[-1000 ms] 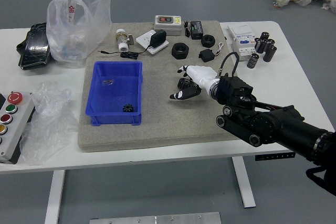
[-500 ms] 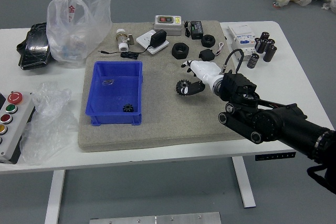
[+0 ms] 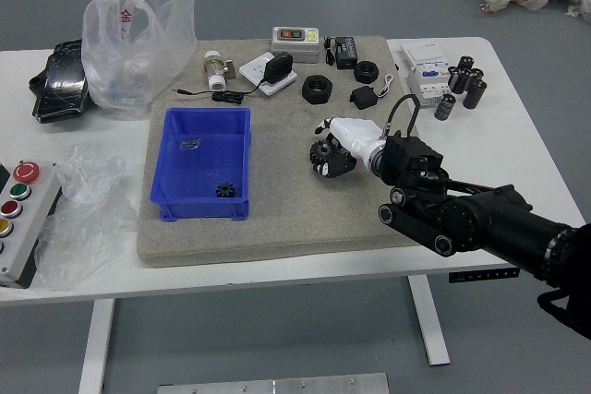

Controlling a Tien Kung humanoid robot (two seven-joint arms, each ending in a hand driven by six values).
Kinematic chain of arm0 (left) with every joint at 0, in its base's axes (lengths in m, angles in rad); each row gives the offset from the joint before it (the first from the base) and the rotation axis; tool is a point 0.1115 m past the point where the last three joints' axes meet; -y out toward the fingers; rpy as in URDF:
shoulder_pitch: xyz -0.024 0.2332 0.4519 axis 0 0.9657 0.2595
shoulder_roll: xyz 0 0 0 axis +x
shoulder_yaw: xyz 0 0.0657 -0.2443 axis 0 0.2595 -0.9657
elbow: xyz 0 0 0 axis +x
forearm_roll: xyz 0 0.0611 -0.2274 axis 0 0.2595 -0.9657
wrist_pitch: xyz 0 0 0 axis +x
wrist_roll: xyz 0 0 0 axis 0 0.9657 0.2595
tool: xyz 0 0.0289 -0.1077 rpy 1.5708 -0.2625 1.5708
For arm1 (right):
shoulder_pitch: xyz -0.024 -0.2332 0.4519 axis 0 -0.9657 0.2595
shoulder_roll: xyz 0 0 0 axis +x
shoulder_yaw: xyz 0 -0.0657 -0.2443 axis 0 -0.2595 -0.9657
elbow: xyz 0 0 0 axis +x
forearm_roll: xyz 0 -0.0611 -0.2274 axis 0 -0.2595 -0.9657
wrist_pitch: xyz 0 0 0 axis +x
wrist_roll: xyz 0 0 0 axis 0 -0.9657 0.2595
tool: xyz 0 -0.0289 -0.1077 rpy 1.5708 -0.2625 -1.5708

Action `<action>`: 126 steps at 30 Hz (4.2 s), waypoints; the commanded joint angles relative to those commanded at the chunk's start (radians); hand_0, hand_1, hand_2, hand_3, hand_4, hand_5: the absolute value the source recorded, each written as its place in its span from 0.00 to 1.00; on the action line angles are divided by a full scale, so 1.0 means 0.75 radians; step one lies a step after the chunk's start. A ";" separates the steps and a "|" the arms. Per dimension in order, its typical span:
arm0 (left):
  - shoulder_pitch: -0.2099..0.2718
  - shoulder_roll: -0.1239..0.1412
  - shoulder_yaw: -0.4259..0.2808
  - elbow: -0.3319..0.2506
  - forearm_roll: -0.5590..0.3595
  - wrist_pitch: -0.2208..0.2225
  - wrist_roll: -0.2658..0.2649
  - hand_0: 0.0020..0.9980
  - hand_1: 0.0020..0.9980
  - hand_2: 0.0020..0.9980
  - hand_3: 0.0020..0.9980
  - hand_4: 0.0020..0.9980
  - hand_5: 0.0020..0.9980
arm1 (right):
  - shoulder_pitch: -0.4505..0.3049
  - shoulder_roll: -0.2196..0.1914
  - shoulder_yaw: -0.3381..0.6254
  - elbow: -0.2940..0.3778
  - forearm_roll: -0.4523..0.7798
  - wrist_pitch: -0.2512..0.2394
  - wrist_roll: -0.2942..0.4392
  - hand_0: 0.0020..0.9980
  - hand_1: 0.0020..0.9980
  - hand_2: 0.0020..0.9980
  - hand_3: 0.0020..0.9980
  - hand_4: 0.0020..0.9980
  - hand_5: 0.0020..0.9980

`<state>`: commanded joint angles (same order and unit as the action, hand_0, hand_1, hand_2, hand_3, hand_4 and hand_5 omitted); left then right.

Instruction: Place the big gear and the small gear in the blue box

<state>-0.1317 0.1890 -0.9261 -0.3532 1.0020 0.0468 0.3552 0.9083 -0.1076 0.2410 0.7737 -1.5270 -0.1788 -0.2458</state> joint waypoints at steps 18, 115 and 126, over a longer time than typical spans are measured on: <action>0.002 -0.001 0.003 0.000 -0.006 0.002 -0.002 0.70 0.62 0.62 0.81 0.71 0.41 | -0.006 -0.031 0.042 0.062 -0.045 -0.089 0.035 0.28 0.45 0.35 0.42 0.30 0.04; -0.007 0.056 0.056 0.018 -0.016 -0.028 -0.064 0.70 0.62 0.62 0.81 0.71 0.41 | -0.974 -0.289 1.373 0.723 1.075 0.118 0.743 0.60 0.65 0.67 0.66 0.73 0.38; -0.002 0.064 0.112 0.024 -0.100 -0.015 -0.099 0.70 0.64 0.62 0.81 0.71 0.41 | -0.995 -0.274 1.405 0.736 1.085 0.139 0.757 0.69 0.69 0.71 0.66 0.72 0.40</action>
<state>-0.1331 0.2371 -0.8423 -0.3351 0.9273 0.0358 0.2808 0.1623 -0.3134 1.2946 1.3257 -0.7132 -0.0745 0.3216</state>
